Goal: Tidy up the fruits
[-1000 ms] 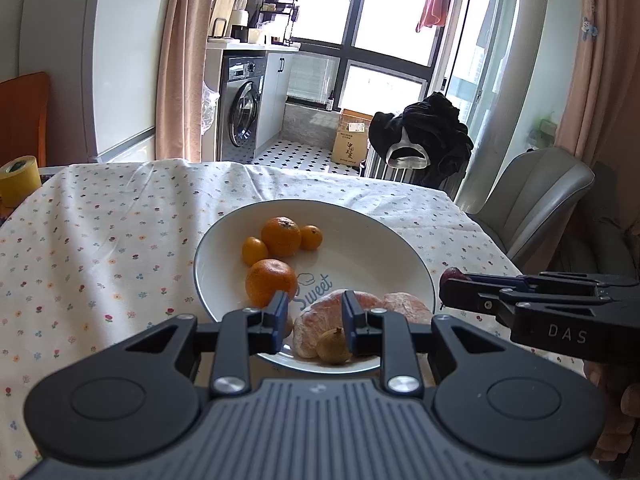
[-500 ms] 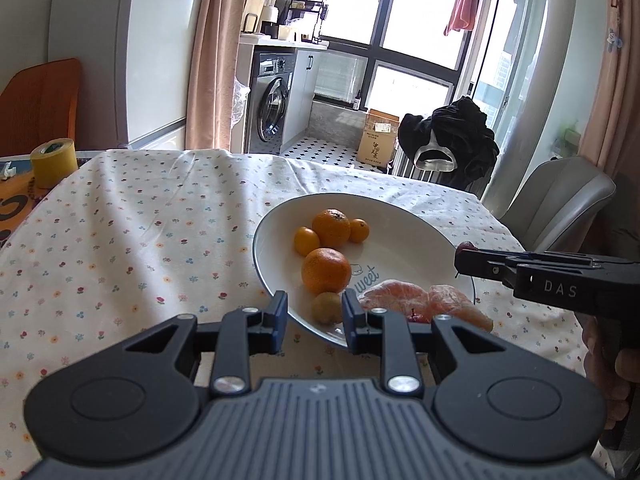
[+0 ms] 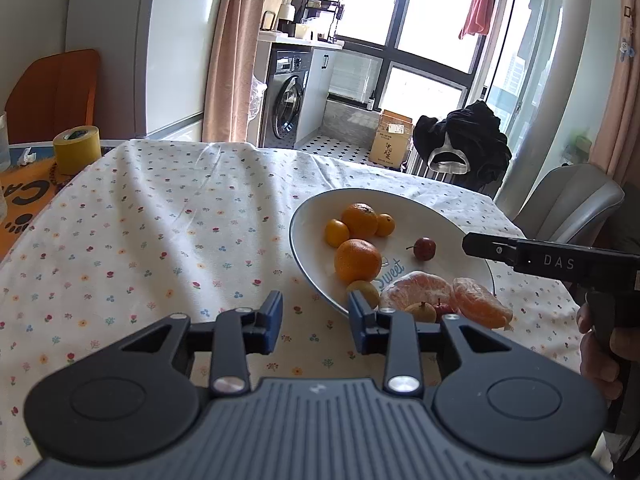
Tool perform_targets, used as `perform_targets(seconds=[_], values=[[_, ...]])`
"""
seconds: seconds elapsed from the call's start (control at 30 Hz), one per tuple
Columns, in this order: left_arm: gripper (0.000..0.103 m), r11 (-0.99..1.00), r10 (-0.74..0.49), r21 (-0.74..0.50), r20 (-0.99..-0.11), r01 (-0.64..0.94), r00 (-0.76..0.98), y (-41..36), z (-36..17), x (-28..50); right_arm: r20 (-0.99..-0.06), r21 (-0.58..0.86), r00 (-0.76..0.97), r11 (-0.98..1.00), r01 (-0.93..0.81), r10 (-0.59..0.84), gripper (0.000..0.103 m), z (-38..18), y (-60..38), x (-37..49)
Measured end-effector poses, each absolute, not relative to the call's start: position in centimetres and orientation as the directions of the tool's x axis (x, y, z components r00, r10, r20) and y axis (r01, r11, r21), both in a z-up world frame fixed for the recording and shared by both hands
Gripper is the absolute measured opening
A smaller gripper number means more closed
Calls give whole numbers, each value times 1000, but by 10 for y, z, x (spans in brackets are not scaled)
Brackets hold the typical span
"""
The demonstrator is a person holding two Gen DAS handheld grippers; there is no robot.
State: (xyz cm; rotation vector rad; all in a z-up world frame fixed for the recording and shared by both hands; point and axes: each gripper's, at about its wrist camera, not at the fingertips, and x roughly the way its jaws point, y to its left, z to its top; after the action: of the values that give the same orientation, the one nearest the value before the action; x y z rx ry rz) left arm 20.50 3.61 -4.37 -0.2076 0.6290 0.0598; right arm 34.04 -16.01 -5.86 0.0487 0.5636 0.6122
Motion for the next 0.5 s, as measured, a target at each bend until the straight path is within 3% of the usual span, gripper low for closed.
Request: perform_targets(seconds=[0.2,0.37,0.5], values=[[51,976,4,-174,-589,-132,808,38,-43,200,-488,228,666,818,-528,565,48,-57,-164,333],[57,973,18,-175,-586,-148,810,41,-40,194,-490,217,654,807,-548,576,56,-55,-162,321],[72,971,29,-179,-573,-159,819,43,-37,186,-489,213,648,801,-559,583,64,-54,-161,312]])
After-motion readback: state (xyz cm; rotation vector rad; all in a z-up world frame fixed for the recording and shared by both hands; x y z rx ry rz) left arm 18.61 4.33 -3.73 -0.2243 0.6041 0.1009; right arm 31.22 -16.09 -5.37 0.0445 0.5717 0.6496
